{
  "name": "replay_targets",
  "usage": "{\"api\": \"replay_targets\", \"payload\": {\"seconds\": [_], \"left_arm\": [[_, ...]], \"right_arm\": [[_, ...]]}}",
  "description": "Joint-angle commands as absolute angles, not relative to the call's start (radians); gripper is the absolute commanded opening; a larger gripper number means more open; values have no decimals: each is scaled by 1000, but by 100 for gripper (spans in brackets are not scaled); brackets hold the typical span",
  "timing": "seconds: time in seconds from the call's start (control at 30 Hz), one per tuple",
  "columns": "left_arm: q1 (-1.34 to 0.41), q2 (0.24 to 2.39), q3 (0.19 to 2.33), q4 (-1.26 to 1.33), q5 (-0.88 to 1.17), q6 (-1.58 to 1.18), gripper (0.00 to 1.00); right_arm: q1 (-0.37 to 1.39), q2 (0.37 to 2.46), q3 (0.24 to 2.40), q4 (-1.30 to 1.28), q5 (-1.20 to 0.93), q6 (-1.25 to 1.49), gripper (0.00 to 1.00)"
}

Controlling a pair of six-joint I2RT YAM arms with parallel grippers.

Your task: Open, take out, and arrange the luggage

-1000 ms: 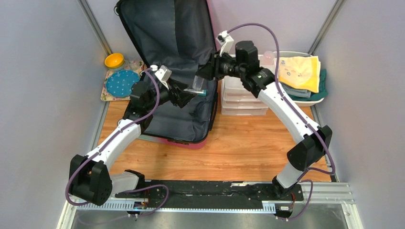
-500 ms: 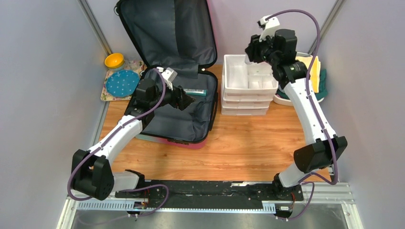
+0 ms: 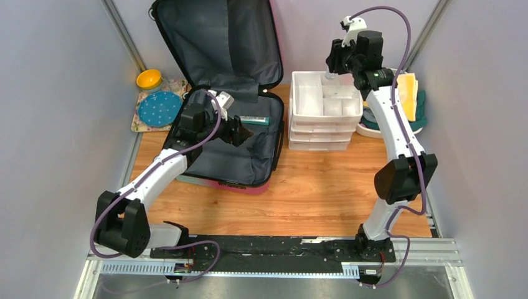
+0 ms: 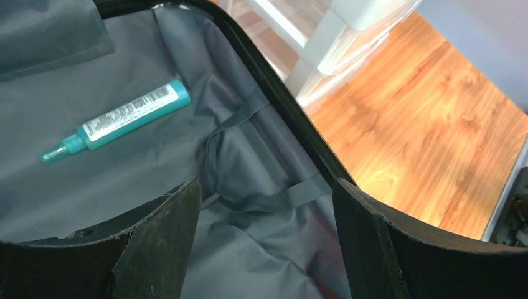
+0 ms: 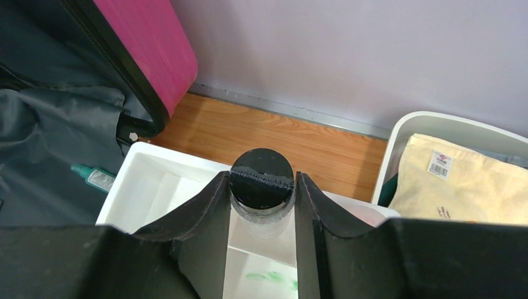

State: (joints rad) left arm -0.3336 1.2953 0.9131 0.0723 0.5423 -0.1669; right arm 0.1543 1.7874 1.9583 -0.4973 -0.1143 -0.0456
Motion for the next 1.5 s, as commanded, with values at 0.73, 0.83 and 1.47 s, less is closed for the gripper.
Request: {"api": "replay_targets", "payload": {"seconds": [0.73, 0.83, 1.47], "left_arm": [[-225, 1825, 1453, -339, 822, 905, 63], [-225, 1880, 1477, -312, 818, 925, 63], [-324, 2134, 1549, -186, 505, 1006, 63]], "right_arm": [[156, 1766, 1954, -494, -218, -9, 68], [156, 1747, 1960, -492, -239, -8, 71], [156, 1585, 1878, -497, -278, 5, 79]]}}
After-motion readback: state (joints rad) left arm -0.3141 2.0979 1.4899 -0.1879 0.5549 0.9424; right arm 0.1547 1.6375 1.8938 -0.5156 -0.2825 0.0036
